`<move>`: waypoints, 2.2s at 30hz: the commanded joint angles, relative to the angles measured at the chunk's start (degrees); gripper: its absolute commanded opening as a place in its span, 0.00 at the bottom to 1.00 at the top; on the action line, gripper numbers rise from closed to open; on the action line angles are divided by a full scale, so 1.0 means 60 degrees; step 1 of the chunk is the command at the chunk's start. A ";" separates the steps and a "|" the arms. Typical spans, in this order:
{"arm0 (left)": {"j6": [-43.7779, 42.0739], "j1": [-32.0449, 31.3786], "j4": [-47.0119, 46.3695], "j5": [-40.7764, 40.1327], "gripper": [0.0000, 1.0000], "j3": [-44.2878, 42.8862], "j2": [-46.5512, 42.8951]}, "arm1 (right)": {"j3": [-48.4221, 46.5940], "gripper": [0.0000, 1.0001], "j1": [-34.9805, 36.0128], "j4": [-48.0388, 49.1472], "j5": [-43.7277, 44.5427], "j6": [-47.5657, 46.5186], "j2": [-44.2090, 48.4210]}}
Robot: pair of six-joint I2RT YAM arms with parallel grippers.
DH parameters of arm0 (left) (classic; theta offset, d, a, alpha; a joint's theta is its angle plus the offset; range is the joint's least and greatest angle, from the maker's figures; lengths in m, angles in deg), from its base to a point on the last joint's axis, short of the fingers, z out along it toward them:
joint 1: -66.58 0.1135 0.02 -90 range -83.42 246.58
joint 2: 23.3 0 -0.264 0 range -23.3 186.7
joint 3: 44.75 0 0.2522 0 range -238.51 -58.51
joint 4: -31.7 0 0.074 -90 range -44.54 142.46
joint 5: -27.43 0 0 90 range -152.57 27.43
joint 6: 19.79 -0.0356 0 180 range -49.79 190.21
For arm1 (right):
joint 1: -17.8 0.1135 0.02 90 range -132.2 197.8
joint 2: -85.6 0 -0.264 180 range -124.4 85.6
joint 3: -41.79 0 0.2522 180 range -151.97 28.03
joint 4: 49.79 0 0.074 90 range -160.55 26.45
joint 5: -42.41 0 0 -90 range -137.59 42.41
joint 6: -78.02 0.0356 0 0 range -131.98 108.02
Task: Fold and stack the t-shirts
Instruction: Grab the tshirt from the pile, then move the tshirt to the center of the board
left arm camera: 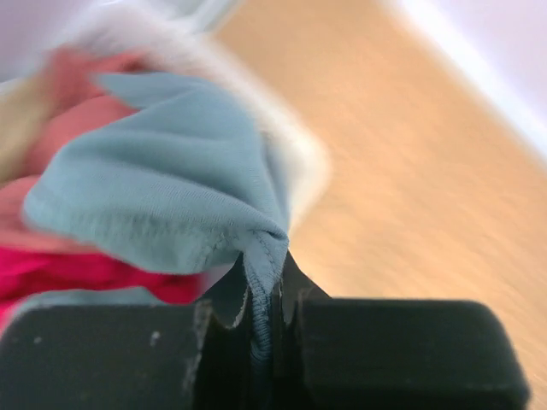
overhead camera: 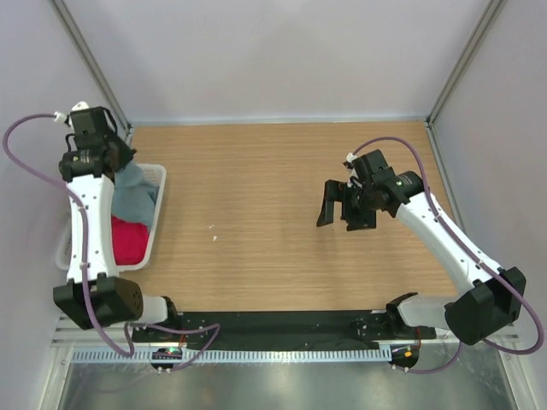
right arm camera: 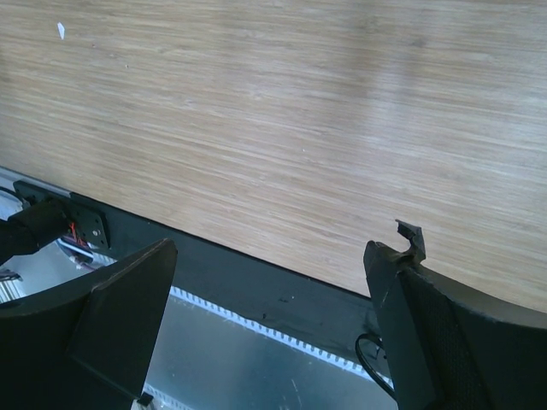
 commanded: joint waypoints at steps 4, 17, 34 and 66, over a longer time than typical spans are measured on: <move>0.2431 -0.2909 -0.3053 0.1667 0.00 -0.0526 -0.1823 | -0.1065 0.99 -0.0028 -0.0706 0.0098 -0.0330 -0.0384; 0.1773 -0.9067 -0.2661 0.0184 0.01 -0.1260 -0.0581 | -0.3321 0.99 -0.0014 -0.2230 0.2267 0.0080 -0.0106; 0.1599 -1.0752 -0.1957 0.2298 0.00 -0.2812 0.2618 | -0.3951 1.00 -0.0204 -0.3579 0.4845 0.0374 0.0582; 0.1566 -1.0503 -0.1124 0.0574 0.02 -0.5645 0.0925 | -0.3101 1.00 -0.0204 -0.2348 0.2941 0.0315 0.0627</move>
